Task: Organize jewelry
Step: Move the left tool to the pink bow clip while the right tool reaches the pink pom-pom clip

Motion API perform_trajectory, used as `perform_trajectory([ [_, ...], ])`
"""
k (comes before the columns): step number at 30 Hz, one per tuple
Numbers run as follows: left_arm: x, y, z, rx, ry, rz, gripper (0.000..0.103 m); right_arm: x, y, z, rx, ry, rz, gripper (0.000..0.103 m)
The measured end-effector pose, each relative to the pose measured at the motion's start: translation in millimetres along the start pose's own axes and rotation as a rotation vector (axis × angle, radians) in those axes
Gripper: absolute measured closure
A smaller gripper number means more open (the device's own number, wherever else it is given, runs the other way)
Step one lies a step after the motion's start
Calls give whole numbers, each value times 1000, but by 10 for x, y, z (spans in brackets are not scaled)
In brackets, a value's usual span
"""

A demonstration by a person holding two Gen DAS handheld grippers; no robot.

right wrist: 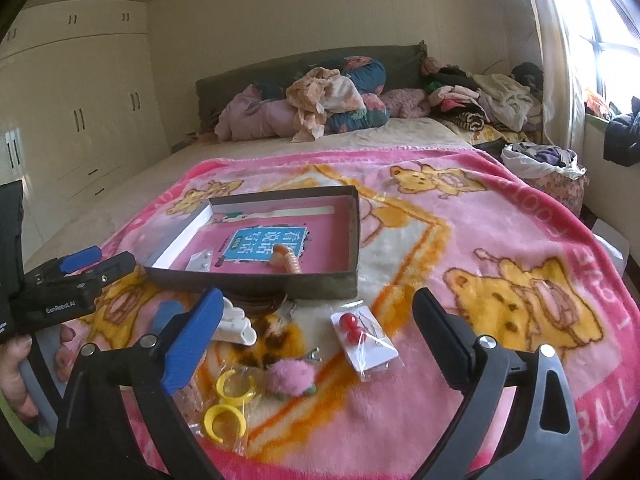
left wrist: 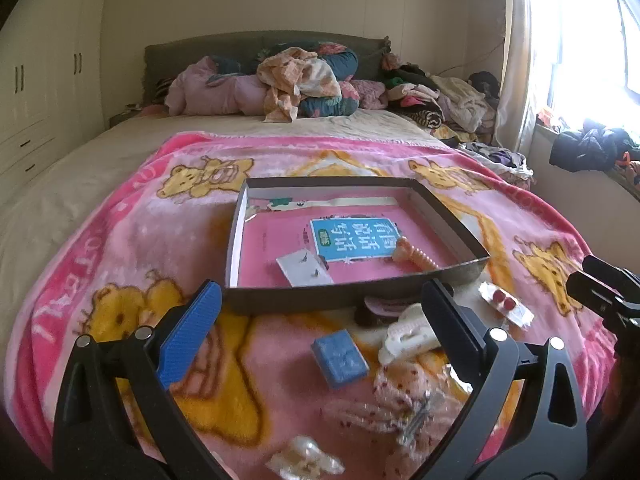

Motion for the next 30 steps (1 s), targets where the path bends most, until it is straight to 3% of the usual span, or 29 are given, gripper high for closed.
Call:
perform_trajectory([
  [19, -495, 558, 175, 70, 126, -127, 12, -84, 573, 125, 83, -4, 23, 10],
  [25, -646, 719, 45, 125, 127, -181, 12, -167, 673, 78, 104, -11, 7, 10],
  [30, -691, 840, -52, 170, 120, -214, 19, -164, 749, -73, 144, -43, -13, 13],
])
Point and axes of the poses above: each gripper's, at about its wrist camera, not at the fingertips, and z roughly against the way its jaws point, x to its left, y to its underside, the point moved 7 cm from there along -z, roughly the way its jaws point, and after that the axes turned 6 degrees about -z, right-handed, at the moved point
